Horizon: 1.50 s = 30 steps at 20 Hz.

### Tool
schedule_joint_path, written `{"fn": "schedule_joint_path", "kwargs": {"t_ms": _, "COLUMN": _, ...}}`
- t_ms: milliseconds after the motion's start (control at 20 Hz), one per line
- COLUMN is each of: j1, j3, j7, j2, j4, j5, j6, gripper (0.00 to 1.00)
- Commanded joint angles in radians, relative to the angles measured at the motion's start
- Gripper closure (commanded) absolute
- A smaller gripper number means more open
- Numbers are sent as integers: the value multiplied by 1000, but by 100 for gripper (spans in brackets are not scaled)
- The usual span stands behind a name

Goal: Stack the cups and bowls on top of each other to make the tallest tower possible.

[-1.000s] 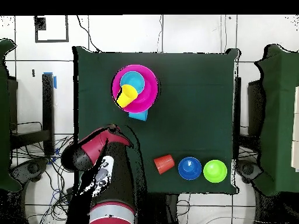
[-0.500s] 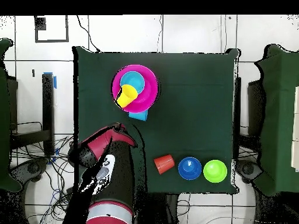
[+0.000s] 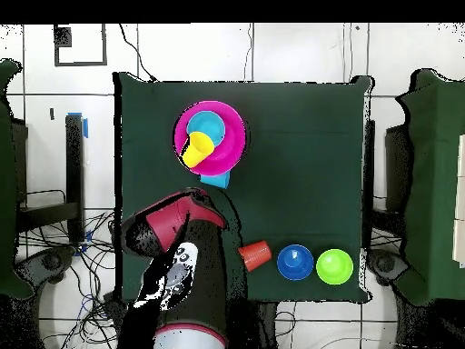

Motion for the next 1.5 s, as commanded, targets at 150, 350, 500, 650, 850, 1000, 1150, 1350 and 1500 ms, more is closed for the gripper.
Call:
{"fn": "schedule_joint_path", "kwargs": {"t_ms": 150, "j1": -3, "j3": 122, "j7": -57, "j2": -108, "j4": 20, "j5": 101, "j6": 148, "gripper": 0}}
{"fn": "schedule_joint_path", "kwargs": {"t_ms": 350, "j1": -14, "j3": 138, "j7": -85, "j2": -127, "j4": 27, "j5": 124, "j6": 167, "gripper": 0}}
{"fn": "schedule_joint_path", "kwargs": {"t_ms": 500, "j1": -61, "j3": 217, "j7": -143, "j2": -141, "j4": 56, "j5": 163, "j6": 146, "gripper": 0}}
{"fn": "schedule_joint_path", "kwargs": {"t_ms": 650, "j1": -152, "j3": 365, "j7": -225, "j2": -120, "j4": 98, "j5": 198, "j6": 45, "gripper": 0}}
{"fn": "schedule_joint_path", "kwargs": {"t_ms": 850, "j1": -135, "j3": 378, "j7": -194, "j2": -87, "j4": 60, "j5": 139, "j6": -2, "gripper": 0}}
{"fn": "schedule_joint_path", "kwargs": {"t_ms": 1000, "j1": -117, "j3": 380, "j7": -169, "j2": -74, "j4": 36, "j5": 105, "j6": -1, "gripper": 0}}
{"fn": "schedule_joint_path", "kwargs": {"t_ms": 1150, "j1": -121, "j3": 396, "j7": -163, "j2": -73, "j4": 32, "j5": 106, "j6": 6, "gripper": 0}}
{"fn": "schedule_joint_path", "kwargs": {"t_ms": 1350, "j1": -108, "j3": 393, "j7": -137, "j2": -70, "j4": 21, "j5": 94, "j6": 8, "gripper": 0}}
{"fn": "schedule_joint_path", "kwargs": {"t_ms": 1500, "j1": -105, "j3": 397, "j7": -133, "j2": -98, "j4": 35, "j5": 105, "j6": 41, "gripper": 0}}
